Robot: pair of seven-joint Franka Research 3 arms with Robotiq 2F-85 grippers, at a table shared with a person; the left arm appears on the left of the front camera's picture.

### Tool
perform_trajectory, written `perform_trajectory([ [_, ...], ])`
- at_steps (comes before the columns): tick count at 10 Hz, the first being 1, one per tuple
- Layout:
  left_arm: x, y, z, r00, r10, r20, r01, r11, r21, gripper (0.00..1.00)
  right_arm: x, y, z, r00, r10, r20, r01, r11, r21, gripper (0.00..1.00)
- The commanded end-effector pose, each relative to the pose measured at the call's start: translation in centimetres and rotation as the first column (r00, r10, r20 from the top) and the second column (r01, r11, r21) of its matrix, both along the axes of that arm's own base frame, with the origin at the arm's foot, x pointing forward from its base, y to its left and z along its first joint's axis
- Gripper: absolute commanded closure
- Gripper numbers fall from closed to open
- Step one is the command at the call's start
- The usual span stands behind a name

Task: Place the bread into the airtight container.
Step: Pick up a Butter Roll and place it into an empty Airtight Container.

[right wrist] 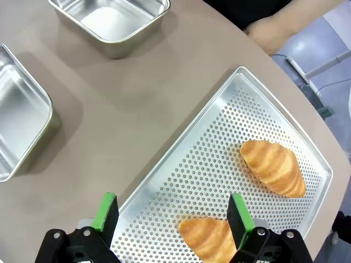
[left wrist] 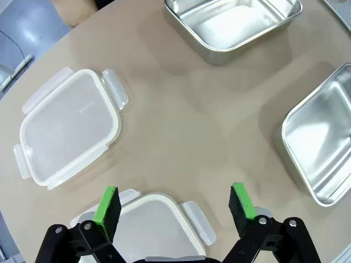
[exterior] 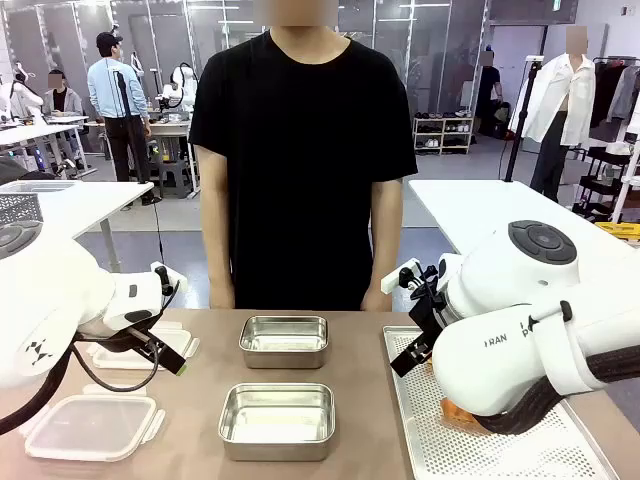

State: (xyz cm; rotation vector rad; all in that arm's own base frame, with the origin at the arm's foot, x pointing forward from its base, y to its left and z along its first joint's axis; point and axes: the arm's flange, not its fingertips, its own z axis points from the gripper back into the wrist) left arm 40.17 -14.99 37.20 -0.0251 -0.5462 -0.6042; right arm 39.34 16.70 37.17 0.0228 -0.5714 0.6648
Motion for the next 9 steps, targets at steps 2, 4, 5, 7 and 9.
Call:
perform_trajectory([
  [2, -0.01, -0.02, 0.0, 1.0, 0.0, 0.0, 0.0, 1.0, 0.0, 0.0, 0.0, 0.0, 0.0, 1.0, 0.0, 0.0, 0.0, 1.0, 0.0, 0.0],
  [4, -0.01, -0.02, 0.0, 1.0, 0.0, 0.0, 0.0, 1.0, 0.0, 0.0, 0.0, 0.0, 0.0, 1.0, 0.0, 0.0, 0.0, 1.0, 0.0, 0.0],
  [5, -0.01, -0.02, 0.0, 1.0, 0.0, 0.0, 0.0, 1.0, 0.0, 0.0, 0.0, 0.0, 0.0, 1.0, 0.0, 0.0, 0.0, 1.0, 0.0, 0.0],
  [7, -0.01, -0.02, 0.0, 1.0, 0.0, 0.0, 0.0, 1.0, 0.0, 0.0, 0.0, 0.0, 0.0, 1.0, 0.0, 0.0, 0.0, 1.0, 0.0, 0.0],
  [9, -0.01, -0.03, 0.0, 1.0, -0.001, 0.0, 0.001, 1.0, 0.0, 0.0, 0.0, 0.0, 0.0, 1.0, 0.0, 0.0, 0.0, 1.0, 0.0, 0.0],
])
